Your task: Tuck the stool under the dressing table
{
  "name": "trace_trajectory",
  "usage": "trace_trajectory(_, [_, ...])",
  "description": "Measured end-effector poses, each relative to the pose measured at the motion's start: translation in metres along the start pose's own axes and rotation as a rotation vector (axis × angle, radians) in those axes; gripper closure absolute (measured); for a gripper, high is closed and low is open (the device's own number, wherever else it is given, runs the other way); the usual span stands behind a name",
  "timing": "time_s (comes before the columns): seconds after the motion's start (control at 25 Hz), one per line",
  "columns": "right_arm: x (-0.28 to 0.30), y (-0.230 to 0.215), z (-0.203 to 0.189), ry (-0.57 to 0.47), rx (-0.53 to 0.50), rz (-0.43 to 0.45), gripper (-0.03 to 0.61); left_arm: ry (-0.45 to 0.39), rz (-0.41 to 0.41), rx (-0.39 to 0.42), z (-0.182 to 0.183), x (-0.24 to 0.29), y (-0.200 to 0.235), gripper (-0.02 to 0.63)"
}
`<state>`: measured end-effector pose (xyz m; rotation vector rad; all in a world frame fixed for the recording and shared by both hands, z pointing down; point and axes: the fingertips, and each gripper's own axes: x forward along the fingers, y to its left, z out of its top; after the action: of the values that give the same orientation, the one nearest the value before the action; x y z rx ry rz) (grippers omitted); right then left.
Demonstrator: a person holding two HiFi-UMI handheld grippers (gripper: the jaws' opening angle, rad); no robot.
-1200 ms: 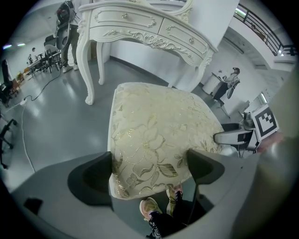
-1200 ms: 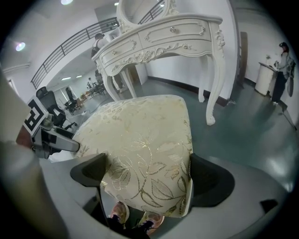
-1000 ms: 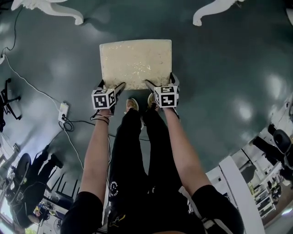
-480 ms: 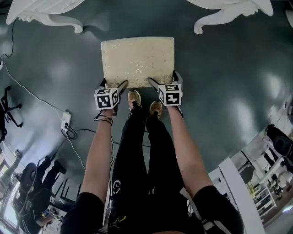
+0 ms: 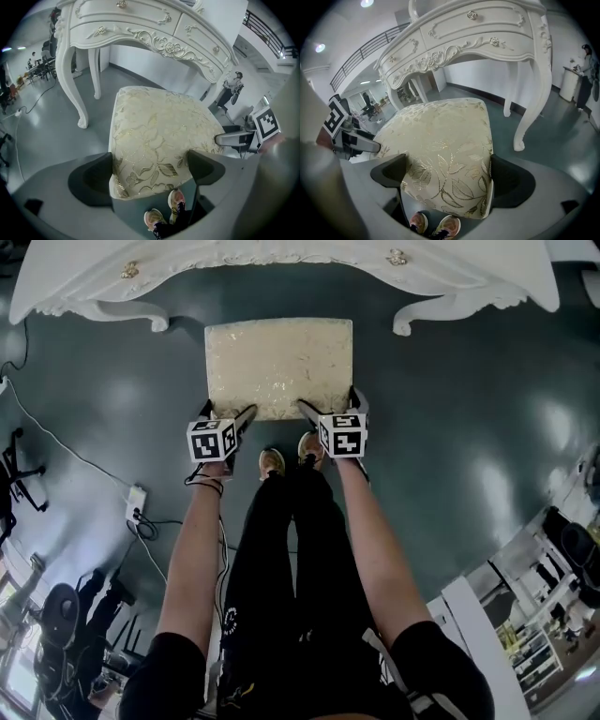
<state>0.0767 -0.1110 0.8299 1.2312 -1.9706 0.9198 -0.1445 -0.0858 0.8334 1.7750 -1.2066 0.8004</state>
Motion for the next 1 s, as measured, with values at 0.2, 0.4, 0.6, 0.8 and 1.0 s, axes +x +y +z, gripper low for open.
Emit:
trace_trajectory(0.2, [0.019,-0.017,0.039,-0.019,-0.01,0.01,-0.005,-0.041,0.015,-0.012,0.041,0.017,0.006,0.112])
trace_trajectory(0.4, [0.036,-0.021,0.068,-0.035,-0.021,0.012,-0.005,-0.045,0.016,-0.028,0.068,0.028,0.017,0.112])
trace_trajectory(0.6, [0.049,-0.024,0.086,-0.04,-0.013,0.004,-0.005,-0.06,0.016,-0.017,0.089,0.036,0.027,0.112])
trace_trajectory(0.8, [0.058,-0.03,0.104,-0.056,0.006,-0.023,-0.005,-0.096,0.027,-0.012,0.112,0.043,0.034,0.114])
trace_trajectory(1.0, [0.067,-0.029,0.115,-0.079,0.046,-0.056,-0.005,-0.129,0.055,-0.015,0.127,0.047,0.046,0.114])
